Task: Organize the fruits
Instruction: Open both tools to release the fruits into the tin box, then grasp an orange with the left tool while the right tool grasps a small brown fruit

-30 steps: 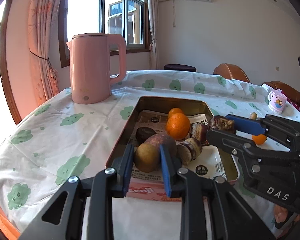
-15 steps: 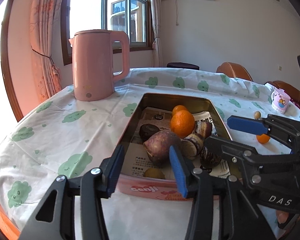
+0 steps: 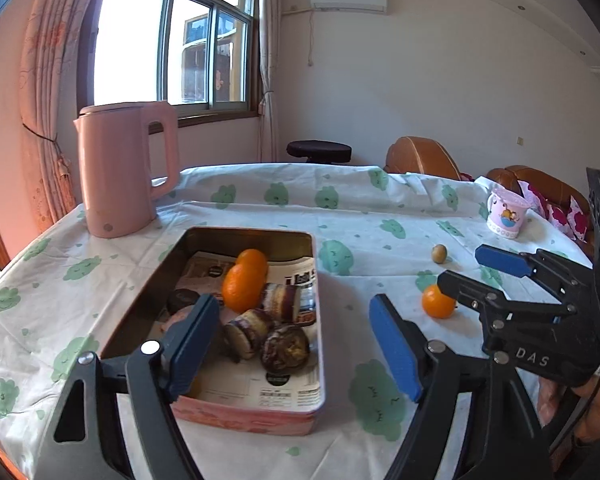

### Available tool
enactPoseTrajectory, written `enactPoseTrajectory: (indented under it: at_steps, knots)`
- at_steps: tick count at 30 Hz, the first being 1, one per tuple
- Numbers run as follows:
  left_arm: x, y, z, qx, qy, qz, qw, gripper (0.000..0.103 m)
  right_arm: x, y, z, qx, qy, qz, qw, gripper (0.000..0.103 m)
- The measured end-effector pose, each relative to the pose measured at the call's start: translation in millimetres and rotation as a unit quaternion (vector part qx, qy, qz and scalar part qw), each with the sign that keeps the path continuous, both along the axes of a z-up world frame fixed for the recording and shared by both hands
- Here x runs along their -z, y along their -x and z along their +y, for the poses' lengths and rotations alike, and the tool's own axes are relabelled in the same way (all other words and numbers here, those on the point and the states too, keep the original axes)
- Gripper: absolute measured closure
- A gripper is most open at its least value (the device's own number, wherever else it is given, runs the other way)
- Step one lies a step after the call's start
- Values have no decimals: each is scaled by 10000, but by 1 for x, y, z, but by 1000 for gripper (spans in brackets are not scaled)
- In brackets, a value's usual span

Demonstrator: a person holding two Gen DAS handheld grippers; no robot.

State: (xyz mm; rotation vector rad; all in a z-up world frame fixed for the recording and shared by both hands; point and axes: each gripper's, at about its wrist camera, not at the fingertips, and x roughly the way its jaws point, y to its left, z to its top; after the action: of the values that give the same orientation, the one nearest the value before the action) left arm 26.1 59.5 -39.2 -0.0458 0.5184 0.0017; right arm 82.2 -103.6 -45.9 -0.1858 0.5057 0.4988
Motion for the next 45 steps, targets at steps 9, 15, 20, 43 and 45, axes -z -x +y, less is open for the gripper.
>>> enactPoseTrajectory:
  at_steps: [9,15,20,43,45]
  knots:
    - [8,-45,-82,888,57,576,9944,23,6,-23,-84,1178,-194,211,9926,34]
    - [25,-69,-121,1215,-202,1012,9872,24,10,-28,-114,1437,-418,334,9882,33]
    - [41,-90,-130,1270,-367,1413,9811,44,7,-30,-120,1444,-416,313,9881,33]
    - [41,-180,-87,356,-68,1273,9912,62,23,-141,-80,1434,-391,1329,9799,43]
    - [40,-180,-82,305,78,1265,9915,62,29,-146,-77,1441,-367,1412,9787,45]
